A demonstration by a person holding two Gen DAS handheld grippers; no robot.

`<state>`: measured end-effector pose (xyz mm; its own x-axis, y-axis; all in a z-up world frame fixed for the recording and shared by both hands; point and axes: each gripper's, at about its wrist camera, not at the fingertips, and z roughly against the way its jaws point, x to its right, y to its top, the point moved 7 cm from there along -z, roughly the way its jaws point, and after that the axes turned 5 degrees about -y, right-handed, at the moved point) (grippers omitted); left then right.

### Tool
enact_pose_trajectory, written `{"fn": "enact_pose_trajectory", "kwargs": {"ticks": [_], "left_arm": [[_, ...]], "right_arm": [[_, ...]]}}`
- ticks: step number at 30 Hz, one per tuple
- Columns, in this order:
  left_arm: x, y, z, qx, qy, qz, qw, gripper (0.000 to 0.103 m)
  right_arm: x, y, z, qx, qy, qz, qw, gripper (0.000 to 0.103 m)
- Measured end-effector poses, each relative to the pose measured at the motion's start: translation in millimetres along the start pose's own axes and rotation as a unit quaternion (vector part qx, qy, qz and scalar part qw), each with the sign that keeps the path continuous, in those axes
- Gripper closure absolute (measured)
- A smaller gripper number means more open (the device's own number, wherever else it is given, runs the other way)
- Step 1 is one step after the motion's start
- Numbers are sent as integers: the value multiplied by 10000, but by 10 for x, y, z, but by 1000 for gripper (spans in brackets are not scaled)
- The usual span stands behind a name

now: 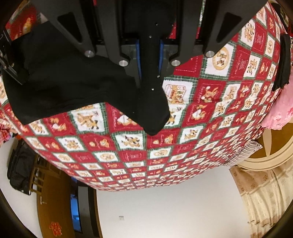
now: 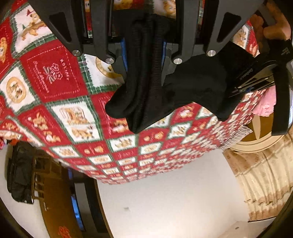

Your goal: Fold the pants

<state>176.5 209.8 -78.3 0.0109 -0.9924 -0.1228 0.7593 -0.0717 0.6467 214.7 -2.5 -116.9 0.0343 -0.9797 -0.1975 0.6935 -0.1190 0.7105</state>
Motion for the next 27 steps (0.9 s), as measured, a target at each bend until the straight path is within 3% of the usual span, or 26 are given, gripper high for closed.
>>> {"fn": "enact_pose_trajectory", "kwargs": {"ticks": [5,8,11,13,16,17,22,24,27], "left_arm": [[-11,-47,-124,-98,77,-93,9999,88],[-66,-120,-218,-274,36,-63,9996,83],[-157,-198,-293,-370,140,-51,9992,57],[-257,-224,-265,-290,362,-116,9989,28],[-439,-281,-232,-314,352,-4,9989,12],[-519,-318,-221,-354,321,106,9988,10],[-756,-480,-160,-527,172,510,9972,5],[-803,-496,-97,-504,161,650,9965,5],[-906,-468,12,-423,434,759,9953,5]], "right_arm": [[89,-62,-135,-220,-1,-91,9997,74],[116,-95,-198,-349,16,-106,9993,73],[115,-116,-219,-388,21,17,9992,71],[123,-117,-224,-381,9,109,9992,69],[213,-124,-247,-412,92,-43,9991,57],[242,-130,-253,-432,120,-115,9989,52],[282,-123,-164,-451,411,-181,9980,49],[332,-91,10,-200,331,-161,9991,49],[374,8,387,400,-68,108,9991,49]]}}
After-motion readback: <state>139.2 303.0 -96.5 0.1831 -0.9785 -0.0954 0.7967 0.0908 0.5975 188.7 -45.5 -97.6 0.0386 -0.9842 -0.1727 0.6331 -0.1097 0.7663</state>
